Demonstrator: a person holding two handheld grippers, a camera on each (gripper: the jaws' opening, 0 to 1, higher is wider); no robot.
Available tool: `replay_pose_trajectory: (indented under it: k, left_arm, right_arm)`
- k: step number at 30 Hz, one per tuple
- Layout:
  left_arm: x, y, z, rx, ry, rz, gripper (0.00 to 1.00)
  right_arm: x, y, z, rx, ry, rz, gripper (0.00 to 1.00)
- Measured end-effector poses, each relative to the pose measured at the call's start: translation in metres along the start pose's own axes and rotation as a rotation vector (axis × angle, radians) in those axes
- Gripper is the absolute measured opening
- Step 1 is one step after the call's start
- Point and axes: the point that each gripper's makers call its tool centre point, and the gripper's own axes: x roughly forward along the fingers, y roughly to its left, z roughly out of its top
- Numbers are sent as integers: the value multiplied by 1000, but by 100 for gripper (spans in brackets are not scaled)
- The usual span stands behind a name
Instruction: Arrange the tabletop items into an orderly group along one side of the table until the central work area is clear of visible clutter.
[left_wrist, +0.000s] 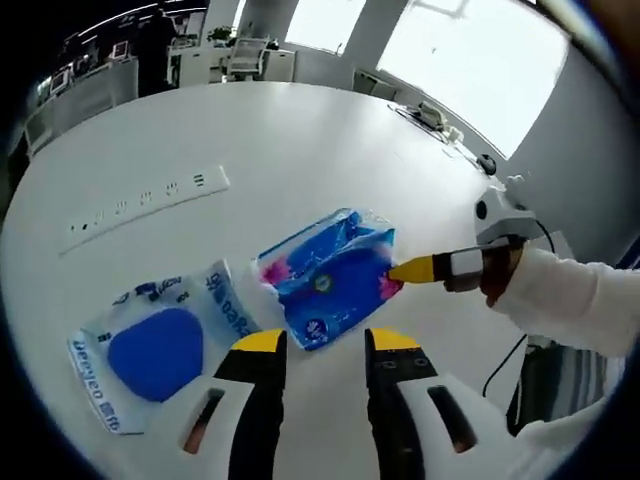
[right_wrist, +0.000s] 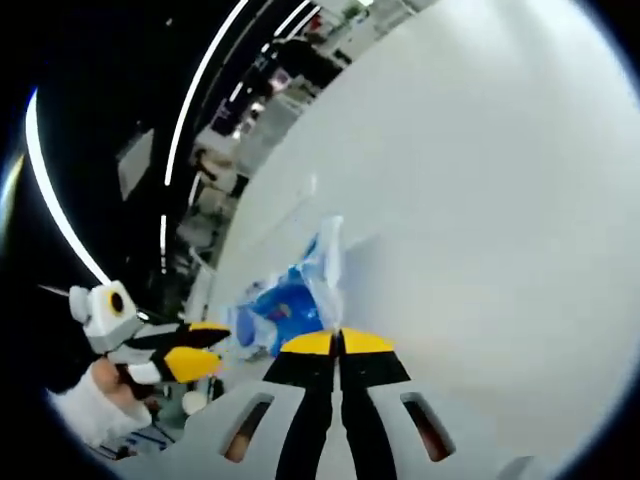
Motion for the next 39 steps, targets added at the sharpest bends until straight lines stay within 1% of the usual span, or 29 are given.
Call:
replay_pose_trajectory:
  k: [1, 4, 6, 8, 9, 11, 13, 16, 17, 18, 20, 21, 22, 23, 24, 25, 27, 28, 30, 32, 33, 34, 36, 37, 39]
  left_arm:
    - [-5, 0, 3, -18, -23, -3, 30]
    - [-16, -2, 6, -39, -56, -21, 30]
    - [-25, -7, 9, -42, -82, -46, 30]
    - [-36, -13, 12, -27, -116, -78, 31]
    - [-44, -14, 14, -23, -141, -83, 31]
    - [-52, -14, 15, -27, -162, -87, 34]
    - [-67, -10, 11, -57, -191, -89, 35]
    - [-80, 1, -2, -98, -200, -64, 35]
    - [-84, 5, -8, -122, -200, -53, 35]
    - [-89, 10, -15, -173, -202, -42, 35]
    - [-100, 19, -23, -212, -233, -22, 36]
    - [-104, 22, -27, -222, -237, -11, 36]
    - [-110, 26, -34, -219, -231, 7, 37]
    - [-113, 30, -40, -206, -221, 35, 38]
    - [-118, 37, -47, -187, -205, 83, 39]
    - [-122, 42, -51, -192, -202, 108, 40]
    - [-129, 46, -56, -208, -216, 112, 44]
    - [-132, 48, -56, -215, -229, 117, 46]
    - [-141, 53, -54, -241, -269, 136, 51]
    - [-147, 55, -57, -249, -273, 144, 58]
    - [-151, 56, -59, -249, -273, 147, 59]
    - [-153, 56, -60, -250, -274, 148, 59]
    - [-158, 58, -63, -255, -283, 148, 57]
    - [-161, 59, -63, -264, -297, 153, 58]
    - [-165, 61, -65, -283, -311, 155, 59]
  right_arm:
    - [1, 1, 1, 6, -4, 5, 0]
    - [4, 3, 0, 7, 1, 3, 0]
    - [5, 2, -2, -20, 15, -8, 0]
    - [6, 4, -5, -43, 26, -14, 0]
    - [6, 3, -6, -58, 28, -20, 0]
    - [6, 2, -7, -112, 26, -35, 0]
    - [6, 3, -6, -122, 4, -33, 2]
    - [6, 3, -8, -126, -3, -41, 11]
    - [5, 2, -8, -133, -9, -49, 14]
    - [5, 3, -7, -148, -28, -49, 15]
    - [2, 4, -6, -155, -50, -58, 20]
    - [2, 3, -6, -157, -58, -59, 24]
    - [0, 5, -3, -163, -84, -61, 28]
    - [-3, 7, -2, -165, -103, -63, 32]
    - [-4, 7, -2, -163, -112, -64, 37]
    - [-7, 6, -2, -160, -124, -62, 39]
    - [-11, 8, -6, -152, -134, -61, 43]
    - [-13, 8, -9, -145, -129, -64, 44]
    - [-20, 12, -15, -159, -125, -63, 48]
    - [-28, 21, -20, -174, -130, -44, 51]
    - [-32, 26, -22, -175, -137, -34, 51]
    - [-38, 34, -25, -173, -154, -16, 51]
    - [-47, 44, -28, -166, -184, -1, 51]
    - [-51, 49, -30, -163, -198, 6, 52]
    - [-61, 59, -40, -158, -218, 20, 52]
